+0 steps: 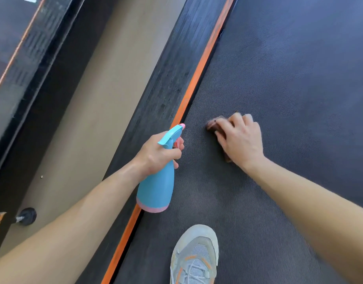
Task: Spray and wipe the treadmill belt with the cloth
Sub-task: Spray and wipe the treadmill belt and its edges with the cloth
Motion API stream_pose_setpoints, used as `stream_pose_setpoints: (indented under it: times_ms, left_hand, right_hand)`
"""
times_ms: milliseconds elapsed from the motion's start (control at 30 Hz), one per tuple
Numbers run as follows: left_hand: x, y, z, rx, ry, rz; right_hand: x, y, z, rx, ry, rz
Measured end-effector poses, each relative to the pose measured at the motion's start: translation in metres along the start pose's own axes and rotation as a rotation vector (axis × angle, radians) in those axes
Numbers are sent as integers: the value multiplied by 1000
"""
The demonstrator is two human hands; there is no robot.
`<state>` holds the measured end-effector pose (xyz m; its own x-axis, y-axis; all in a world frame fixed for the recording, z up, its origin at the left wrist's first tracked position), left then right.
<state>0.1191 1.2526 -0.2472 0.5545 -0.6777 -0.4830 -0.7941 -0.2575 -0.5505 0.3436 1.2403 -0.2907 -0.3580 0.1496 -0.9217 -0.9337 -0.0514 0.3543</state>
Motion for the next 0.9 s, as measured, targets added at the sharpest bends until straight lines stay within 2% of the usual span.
stream_pose_setpoints:
  times_ms: [200, 267, 367, 500, 600, 700, 767, 900]
  left_hand:
    - [21, -18, 4, 27, 30, 53]
    - [35, -27, 5, 34, 58, 55]
    - [56, -51, 5, 52, 91, 87]
    - [88, -94, 4, 107, 147, 147]
    - [111, -127, 2, 168, 186, 242]
    - [131, -156, -5, 225, 208, 366]
    - [142, -165, -14, 250, 242, 421]
    - [161, -171, -32, 277, 350, 486]
  right_hand:
    - [5, 44, -113, -372, 139, 88]
    - [1, 39, -128, -385, 178, 80]
    - [-14, 1, -119, -226, 135, 37]
    - [-52, -85, -123, 117, 39, -13]
    - [-86, -138, -173, 384, -93, -84]
    - [-94, -148, -237, 585, -168, -104]
    - [-89, -146, -252, 653, -176, -93]
    - [-88, -146, -243, 669, -162, -100]
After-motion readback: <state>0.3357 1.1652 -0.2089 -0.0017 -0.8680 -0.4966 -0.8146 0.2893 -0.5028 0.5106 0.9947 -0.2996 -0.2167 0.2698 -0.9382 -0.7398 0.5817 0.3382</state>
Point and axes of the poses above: each hand's wrist, its own z-axis towards the middle knuckle, its own x-axis out of the palm, y = z × x, the point moved 8 cm from there along z, towards the middle knuckle, and after that the axes turned 13 degrees about z, right-handed, at the moved point
